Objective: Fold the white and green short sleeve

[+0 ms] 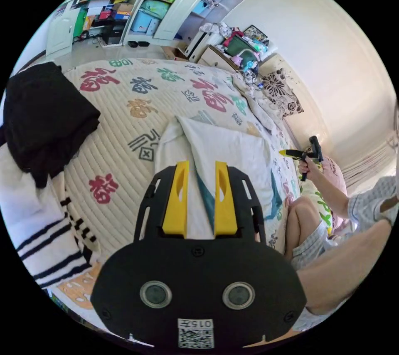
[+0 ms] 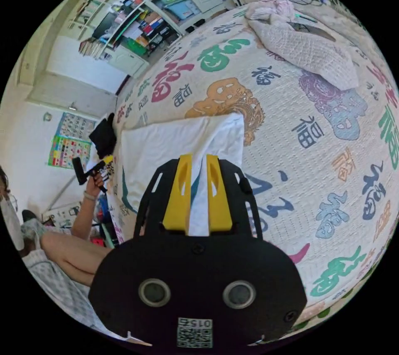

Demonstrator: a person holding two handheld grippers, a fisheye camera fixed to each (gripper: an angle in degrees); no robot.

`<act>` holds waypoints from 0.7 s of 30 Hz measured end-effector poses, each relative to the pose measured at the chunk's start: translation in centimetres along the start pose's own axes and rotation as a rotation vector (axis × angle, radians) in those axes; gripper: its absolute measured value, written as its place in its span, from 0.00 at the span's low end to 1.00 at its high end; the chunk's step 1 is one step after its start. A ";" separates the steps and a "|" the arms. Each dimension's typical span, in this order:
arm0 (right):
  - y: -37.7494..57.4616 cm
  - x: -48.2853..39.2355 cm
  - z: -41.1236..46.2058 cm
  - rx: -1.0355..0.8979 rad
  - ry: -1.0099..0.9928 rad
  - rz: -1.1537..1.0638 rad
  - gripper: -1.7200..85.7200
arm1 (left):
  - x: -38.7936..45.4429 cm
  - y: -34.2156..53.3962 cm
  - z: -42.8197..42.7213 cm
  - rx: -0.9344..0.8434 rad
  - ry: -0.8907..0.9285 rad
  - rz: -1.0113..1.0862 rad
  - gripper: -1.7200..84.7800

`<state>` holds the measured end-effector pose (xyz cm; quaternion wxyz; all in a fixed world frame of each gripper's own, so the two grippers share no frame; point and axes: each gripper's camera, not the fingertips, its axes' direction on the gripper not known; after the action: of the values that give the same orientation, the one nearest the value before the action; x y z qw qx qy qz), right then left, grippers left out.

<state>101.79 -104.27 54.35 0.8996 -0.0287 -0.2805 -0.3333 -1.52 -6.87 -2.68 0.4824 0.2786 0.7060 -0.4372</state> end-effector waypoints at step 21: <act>-4.7 15.2 2.4 -0.003 -0.237 0.284 0.01 | -10.7 -7.2 4.8 -0.005 0.198 -0.256 0.02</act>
<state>107.19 -116.25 63.71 0.8983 -0.1083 -0.3772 -0.1976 -1.20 -14.09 9.02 0.3517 0.2267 0.7809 -0.4638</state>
